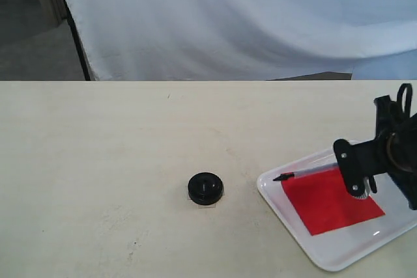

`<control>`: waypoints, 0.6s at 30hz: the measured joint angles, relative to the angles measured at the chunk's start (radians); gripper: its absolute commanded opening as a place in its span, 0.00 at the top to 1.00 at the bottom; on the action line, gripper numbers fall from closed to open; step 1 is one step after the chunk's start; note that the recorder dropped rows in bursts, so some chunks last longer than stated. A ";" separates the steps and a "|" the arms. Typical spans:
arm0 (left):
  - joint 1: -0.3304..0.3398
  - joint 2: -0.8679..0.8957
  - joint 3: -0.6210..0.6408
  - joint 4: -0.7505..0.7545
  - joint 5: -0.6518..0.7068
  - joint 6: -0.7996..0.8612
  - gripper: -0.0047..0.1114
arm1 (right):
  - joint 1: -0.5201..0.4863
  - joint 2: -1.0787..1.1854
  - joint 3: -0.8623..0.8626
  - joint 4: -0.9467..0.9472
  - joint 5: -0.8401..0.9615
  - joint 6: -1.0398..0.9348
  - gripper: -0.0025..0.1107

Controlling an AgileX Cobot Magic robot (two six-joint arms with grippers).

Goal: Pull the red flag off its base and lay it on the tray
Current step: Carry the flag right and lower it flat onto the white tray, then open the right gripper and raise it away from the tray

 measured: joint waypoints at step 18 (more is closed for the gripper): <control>0.000 0.000 0.000 0.000 0.000 0.000 0.96 | 0.074 0.104 -0.001 0.000 0.197 0.155 0.37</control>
